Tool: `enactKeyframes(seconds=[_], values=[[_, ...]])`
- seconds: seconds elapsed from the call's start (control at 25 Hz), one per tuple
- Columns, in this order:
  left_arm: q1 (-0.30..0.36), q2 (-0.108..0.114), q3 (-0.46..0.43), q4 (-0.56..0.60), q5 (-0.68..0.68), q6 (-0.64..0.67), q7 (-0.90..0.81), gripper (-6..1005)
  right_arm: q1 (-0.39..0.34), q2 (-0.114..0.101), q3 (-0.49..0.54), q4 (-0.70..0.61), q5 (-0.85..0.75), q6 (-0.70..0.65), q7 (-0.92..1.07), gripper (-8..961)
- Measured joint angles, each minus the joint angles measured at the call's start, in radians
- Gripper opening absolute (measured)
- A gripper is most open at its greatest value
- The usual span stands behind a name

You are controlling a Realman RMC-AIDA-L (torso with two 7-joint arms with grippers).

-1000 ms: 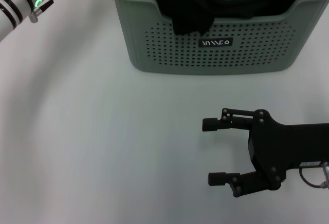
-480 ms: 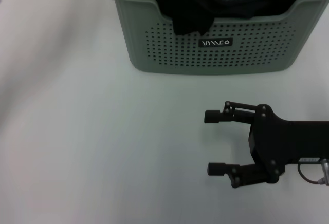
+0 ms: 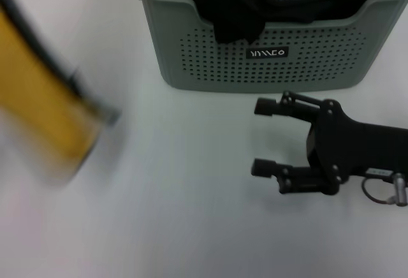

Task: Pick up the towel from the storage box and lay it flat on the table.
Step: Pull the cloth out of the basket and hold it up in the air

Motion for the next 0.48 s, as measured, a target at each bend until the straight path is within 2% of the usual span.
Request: enactKeyframes(seconds=[0.12, 0.32, 0.36, 0.48], values=[[0.012, -0.001, 0.001, -0.020, 0.011, 0.002, 0.011, 13, 0.000, 0.001, -0.073, 0.004, 0.096, -0.020, -0.041, 843], [0.007, -0.002, 0.002, -0.163, 0.061, 0.000, 0.131, 13, 0.006, 0.003, -0.253, 0.002, 0.319, -0.084, -0.115, 844], [0.007, -0.002, 0.002, -0.163, 0.061, 0.000, 0.131, 13, 0.007, 0.004, -0.276, 0.000, 0.346, -0.094, -0.122, 844], [-0.011, -0.014, 0.017, -0.298, 0.070, -0.001, 0.261, 13, 0.015, 0.007, -0.403, -0.010, 0.510, -0.156, -0.189, 844]])
